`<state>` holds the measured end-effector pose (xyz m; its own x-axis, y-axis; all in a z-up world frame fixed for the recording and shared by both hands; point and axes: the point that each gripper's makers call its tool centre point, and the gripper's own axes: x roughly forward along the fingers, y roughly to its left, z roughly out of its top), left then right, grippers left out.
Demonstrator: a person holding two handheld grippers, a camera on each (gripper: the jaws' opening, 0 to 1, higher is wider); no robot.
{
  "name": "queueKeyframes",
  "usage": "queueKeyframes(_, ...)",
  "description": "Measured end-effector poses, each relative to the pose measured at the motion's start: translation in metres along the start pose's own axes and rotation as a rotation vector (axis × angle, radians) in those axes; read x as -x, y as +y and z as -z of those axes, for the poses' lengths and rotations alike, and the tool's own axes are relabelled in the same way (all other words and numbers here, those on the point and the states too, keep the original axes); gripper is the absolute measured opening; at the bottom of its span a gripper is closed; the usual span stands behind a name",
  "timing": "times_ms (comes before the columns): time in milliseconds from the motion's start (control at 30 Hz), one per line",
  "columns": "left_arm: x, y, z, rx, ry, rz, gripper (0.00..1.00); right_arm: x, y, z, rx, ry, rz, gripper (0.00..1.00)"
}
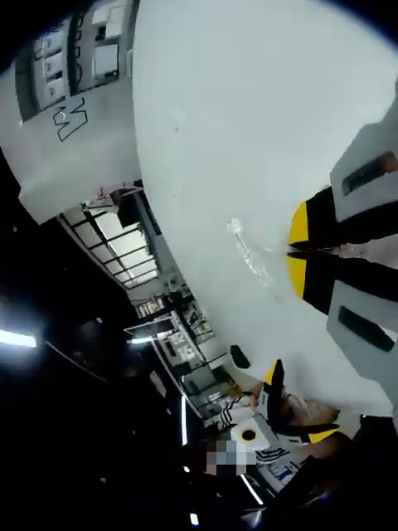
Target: Open the resealable bag by pulling the two sides of the seal apart until the entire bag opening is separated and visibly accessible.
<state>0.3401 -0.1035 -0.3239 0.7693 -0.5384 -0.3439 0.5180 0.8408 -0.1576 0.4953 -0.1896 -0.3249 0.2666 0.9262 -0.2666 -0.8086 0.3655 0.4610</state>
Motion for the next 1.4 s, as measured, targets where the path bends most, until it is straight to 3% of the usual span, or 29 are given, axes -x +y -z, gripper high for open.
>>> queueKeyframes(100,0.000,0.000,0.000,0.001,-0.002,0.000,0.95,0.003,-0.005,-0.004,-0.063,-0.031,-0.028,0.00)
queueKeyframes(433,-0.003,-0.003,-0.002,0.000,-0.005,0.006,0.95,0.013,-0.009,-0.007,-0.124,-0.079,-0.078,0.00)
queueKeyframes(733,-0.005,-0.005,-0.001,0.003,-0.006,0.011,0.95,0.026,0.016,0.000,-0.184,-0.142,-0.166,0.00)
queueKeyframes(1400,-0.011,-0.007,-0.003,0.013,-0.017,0.023,0.94,0.039,0.041,0.008,-0.195,-0.177,-0.234,0.00)
